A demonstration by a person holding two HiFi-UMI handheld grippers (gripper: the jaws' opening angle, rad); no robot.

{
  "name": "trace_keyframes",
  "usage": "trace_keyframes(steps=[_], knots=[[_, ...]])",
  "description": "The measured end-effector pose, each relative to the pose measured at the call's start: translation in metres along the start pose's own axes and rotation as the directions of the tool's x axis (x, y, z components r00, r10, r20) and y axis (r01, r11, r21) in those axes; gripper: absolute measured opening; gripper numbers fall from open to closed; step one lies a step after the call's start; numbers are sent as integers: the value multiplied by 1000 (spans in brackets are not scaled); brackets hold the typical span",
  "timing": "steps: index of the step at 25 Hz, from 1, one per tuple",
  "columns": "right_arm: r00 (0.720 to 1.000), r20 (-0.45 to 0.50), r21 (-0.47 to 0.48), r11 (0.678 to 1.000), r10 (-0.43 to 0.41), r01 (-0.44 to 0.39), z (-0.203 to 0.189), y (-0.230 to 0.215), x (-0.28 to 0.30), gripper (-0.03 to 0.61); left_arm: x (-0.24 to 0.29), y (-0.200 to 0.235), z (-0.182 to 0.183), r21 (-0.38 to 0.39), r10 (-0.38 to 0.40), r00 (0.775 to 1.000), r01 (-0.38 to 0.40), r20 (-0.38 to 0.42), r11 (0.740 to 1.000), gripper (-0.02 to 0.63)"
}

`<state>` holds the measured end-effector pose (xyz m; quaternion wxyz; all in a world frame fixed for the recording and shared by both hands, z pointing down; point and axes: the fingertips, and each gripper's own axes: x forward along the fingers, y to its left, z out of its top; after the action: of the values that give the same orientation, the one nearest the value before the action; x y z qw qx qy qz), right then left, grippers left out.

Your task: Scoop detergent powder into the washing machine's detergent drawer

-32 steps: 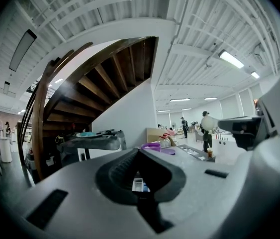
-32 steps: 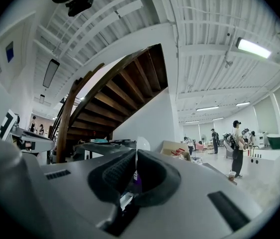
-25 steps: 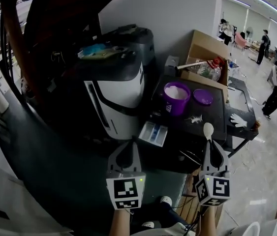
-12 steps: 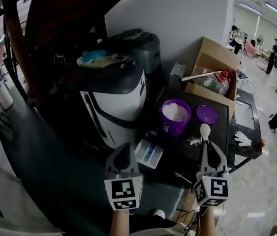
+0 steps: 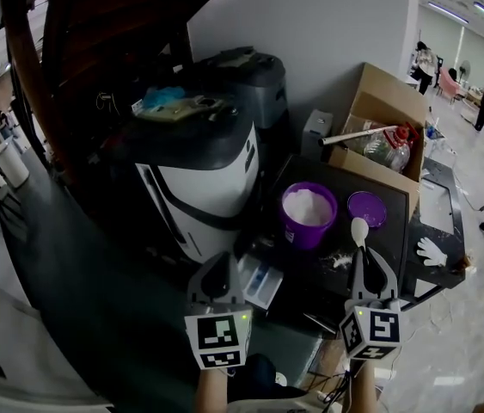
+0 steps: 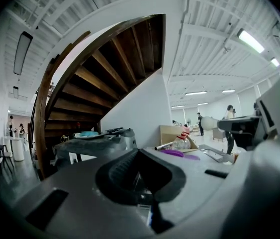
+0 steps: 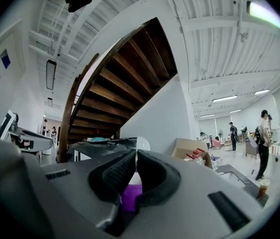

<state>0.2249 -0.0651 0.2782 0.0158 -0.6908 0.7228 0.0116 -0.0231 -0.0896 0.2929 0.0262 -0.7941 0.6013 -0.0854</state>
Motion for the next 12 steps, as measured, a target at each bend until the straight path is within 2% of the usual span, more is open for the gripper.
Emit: trace_keyframes(steps=[6, 12], knots=[[1000, -19, -1, 1000, 0, 0, -8, -5, 23, 21, 24, 3, -4, -3, 2, 1000, -2, -16, 1000, 3], [999, -47, -10, 1000, -11, 10, -16, -8, 59, 21, 66, 3, -4, 2, -43, 999, 43, -19, 999, 2]])
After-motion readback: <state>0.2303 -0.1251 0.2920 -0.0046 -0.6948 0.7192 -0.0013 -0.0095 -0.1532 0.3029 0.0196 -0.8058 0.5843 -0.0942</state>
